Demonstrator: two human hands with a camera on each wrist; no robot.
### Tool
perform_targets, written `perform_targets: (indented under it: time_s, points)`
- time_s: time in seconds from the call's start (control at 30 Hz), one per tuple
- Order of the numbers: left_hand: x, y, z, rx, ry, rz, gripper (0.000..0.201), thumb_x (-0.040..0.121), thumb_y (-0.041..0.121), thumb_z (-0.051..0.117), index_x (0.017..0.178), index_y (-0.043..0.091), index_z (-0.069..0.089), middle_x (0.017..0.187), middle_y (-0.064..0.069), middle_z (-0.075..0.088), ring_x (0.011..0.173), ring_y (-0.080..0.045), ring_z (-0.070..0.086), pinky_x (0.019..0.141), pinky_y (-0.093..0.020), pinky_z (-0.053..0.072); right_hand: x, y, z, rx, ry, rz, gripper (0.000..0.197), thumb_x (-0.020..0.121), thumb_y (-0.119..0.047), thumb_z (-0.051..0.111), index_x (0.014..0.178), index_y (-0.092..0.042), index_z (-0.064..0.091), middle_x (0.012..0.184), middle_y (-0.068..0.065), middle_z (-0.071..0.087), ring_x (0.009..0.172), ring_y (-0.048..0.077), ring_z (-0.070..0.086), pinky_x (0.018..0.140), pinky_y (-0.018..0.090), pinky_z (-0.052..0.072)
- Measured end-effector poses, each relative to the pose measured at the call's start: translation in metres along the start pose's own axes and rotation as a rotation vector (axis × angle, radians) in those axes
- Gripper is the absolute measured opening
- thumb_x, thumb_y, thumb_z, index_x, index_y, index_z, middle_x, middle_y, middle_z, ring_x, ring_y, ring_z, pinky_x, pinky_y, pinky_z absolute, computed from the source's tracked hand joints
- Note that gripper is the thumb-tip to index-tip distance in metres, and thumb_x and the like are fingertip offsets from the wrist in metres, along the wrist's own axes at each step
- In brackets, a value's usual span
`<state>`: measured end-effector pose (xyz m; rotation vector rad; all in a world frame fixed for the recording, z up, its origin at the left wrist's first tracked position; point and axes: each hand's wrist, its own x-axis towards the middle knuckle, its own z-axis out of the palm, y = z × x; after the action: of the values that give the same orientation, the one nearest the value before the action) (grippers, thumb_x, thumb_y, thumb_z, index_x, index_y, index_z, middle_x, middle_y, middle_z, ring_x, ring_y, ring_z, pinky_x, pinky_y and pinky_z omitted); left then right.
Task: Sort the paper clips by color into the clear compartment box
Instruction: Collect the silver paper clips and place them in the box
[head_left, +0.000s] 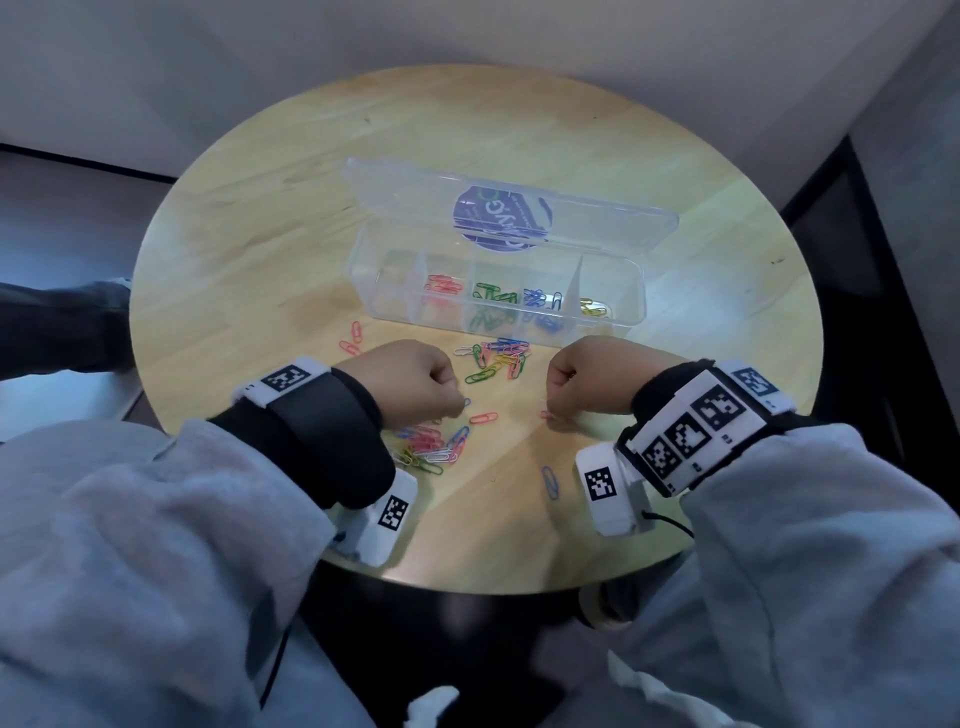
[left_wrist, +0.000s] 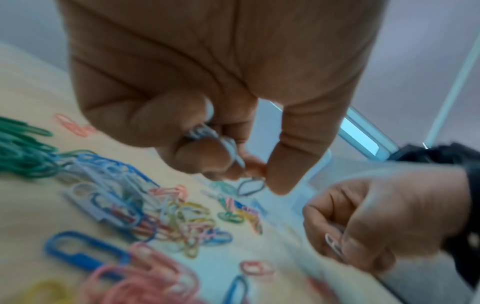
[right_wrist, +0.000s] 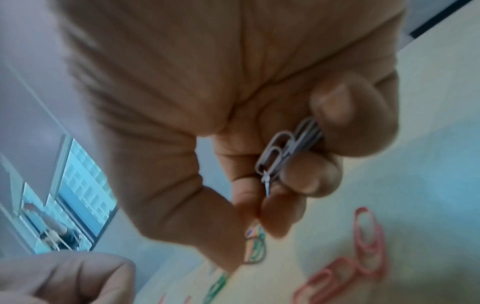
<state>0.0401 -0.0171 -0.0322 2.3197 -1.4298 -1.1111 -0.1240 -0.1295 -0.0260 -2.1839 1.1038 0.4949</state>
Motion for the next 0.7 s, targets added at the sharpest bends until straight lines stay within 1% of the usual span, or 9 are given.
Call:
perform_targets:
  time_s: [0.07,0.13,0.17,0.23,0.3,0.33,0.47,0.57,0.7]
  points:
    - [0.000,-0.002,-0.005,-0.139,-0.007,-0.015,0.014,0.082,0.020,0.061,0.068,0.019,0.056,0.067,0.003,0.060,0.059,-0.014,0.050,0.060,-0.021,0.044,-0.004,-0.001,-0.003,0.060,-0.030,-0.014,0.020,0.077,-0.013,0.060,0.060,-0.018,0.051,0.064,-0.004,0.059,0.051,0.008,0.045,0.053,0.019,0.038]
    - [-0.001,-0.002,-0.009,-0.265,0.000,-0.048,0.018,0.084,0.016,0.059,0.066,0.018,0.054,0.066,0.000,0.058,0.054,-0.012,0.050,0.050,-0.016,0.043,-0.007,-0.002,-0.005,0.163,-0.045,-0.017,0.016,0.077,-0.010,0.058,0.063,-0.018,0.052,0.062,-0.001,0.061,0.048,0.012,0.044,0.052,0.021,0.038]
    - [-0.001,-0.003,-0.011,-0.340,0.005,-0.062,0.020,0.085,0.013,0.057,0.066,0.017,0.054,0.068,-0.002,0.058,0.053,-0.011,0.050,0.048,-0.016,0.042,-0.008,-0.003,-0.004,0.252,-0.041,-0.017,0.017,0.078,-0.007,0.058,0.066,-0.017,0.052,0.059,-0.001,0.060,0.047,0.012,0.045,0.051,0.020,0.039]
    - [-0.003,-0.003,-0.016,-0.529,0.009,-0.072,0.023,0.086,0.006,0.054,0.065,0.015,0.050,0.072,-0.006,0.058,0.054,-0.012,0.051,0.050,-0.018,0.043,-0.009,-0.006,-0.001,0.515,-0.032,-0.012,0.019,0.083,0.003,0.053,0.074,-0.013,0.054,0.053,-0.002,0.056,0.043,0.010,0.045,0.043,0.019,0.037]
    - [-0.005,-0.004,-0.024,-0.706,0.021,-0.064,0.029,0.087,-0.001,0.049,0.062,0.013,0.044,0.069,-0.009,0.057,0.048,-0.013,0.052,0.043,-0.016,0.043,-0.010,-0.013,0.002,0.785,-0.047,-0.011,0.021,0.087,0.009,0.045,0.087,-0.009,0.056,0.052,0.001,0.052,0.040,0.010,0.044,0.038,0.019,0.032]
    - [-0.007,-0.004,-0.029,-0.774,0.033,-0.059,0.032,0.088,-0.004,0.047,0.061,0.013,0.041,0.066,-0.010,0.056,0.044,-0.012,0.052,0.039,-0.014,0.041,-0.012,-0.017,0.003,0.902,-0.071,-0.016,0.023,0.088,0.010,0.041,0.090,-0.007,0.057,0.052,0.004,0.051,0.039,0.010,0.043,0.037,0.018,0.031]
    - [-0.010,-0.010,-0.049,-0.968,0.077,-0.078,0.031,0.087,-0.005,0.039,0.062,0.014,0.036,0.062,-0.008,0.050,0.037,-0.008,0.046,0.033,-0.010,0.031,-0.017,-0.034,0.000,1.263,-0.145,-0.056,0.027,0.091,0.006,0.033,0.079,-0.002,0.056,0.053,0.005,0.057,0.044,0.011,0.054,0.040,0.016,0.045]
    - [-0.008,-0.020,-0.063,-1.131,0.118,-0.127,0.022,0.088,0.001,0.040,0.070,0.012,0.043,0.065,-0.005,0.047,0.033,-0.005,0.045,0.033,-0.009,0.032,-0.015,-0.049,-0.006,1.436,-0.113,-0.045,0.026,0.092,0.004,0.032,0.077,0.000,0.053,0.061,0.010,0.051,0.045,0.015,0.055,0.042,0.018,0.050]
    - [-0.002,-0.031,-0.082,-1.366,0.142,-0.130,0.016,0.091,0.007,0.040,0.081,0.008,0.052,0.073,-0.007,0.050,0.054,-0.013,0.050,0.039,-0.012,0.045,-0.004,-0.076,-0.021,1.491,-0.105,-0.085,0.029,0.093,0.003,0.028,0.078,0.001,0.052,0.069,0.013,0.050,0.049,0.017,0.054,0.048,0.022,0.054]
